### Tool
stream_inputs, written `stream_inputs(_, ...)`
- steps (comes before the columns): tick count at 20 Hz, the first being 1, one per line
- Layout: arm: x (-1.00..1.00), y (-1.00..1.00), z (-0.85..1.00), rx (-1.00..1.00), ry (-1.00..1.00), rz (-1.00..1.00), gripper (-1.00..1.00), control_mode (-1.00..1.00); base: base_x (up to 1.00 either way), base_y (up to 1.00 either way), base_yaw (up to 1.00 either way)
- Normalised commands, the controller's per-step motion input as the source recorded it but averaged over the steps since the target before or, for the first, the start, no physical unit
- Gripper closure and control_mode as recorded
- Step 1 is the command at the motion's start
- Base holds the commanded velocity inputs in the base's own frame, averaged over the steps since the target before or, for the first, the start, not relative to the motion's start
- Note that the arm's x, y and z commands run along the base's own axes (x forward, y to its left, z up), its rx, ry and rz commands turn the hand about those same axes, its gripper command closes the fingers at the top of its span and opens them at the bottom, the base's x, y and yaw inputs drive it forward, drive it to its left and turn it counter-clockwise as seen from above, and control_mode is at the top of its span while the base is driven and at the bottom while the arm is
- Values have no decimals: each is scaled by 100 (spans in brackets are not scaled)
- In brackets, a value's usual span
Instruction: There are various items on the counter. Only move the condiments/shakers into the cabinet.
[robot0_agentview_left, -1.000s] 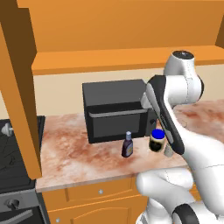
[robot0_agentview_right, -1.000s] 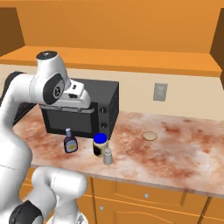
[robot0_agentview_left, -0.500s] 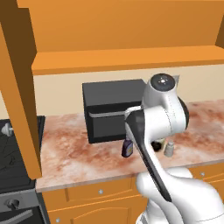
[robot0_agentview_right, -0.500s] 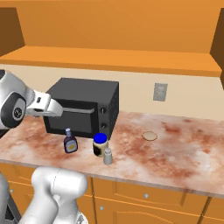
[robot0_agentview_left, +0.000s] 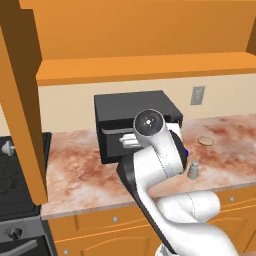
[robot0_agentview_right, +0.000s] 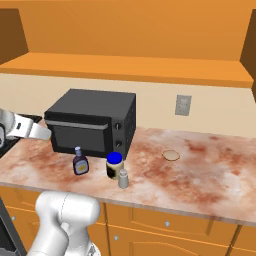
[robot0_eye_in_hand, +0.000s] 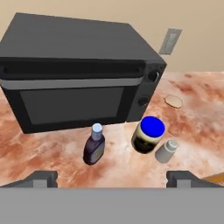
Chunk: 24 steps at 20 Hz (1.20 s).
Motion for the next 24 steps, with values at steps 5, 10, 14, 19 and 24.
stream_inputs(5,0,20,-29,-1,0,-17,-100,-100,0,0,0)
stream_inputs(10,0,9,-43,0,-5,-14,-100,-100,0,0,0)
stream_inputs(14,1,0,-56,0,-17,-4,-100,-100,0,0,0)
stream_inputs(19,7,0,-55,0,-21,-1,-100,-100,0,0,0)
stream_inputs(24,19,0,-44,0,-19,-3,-100,-100,0,0,0)
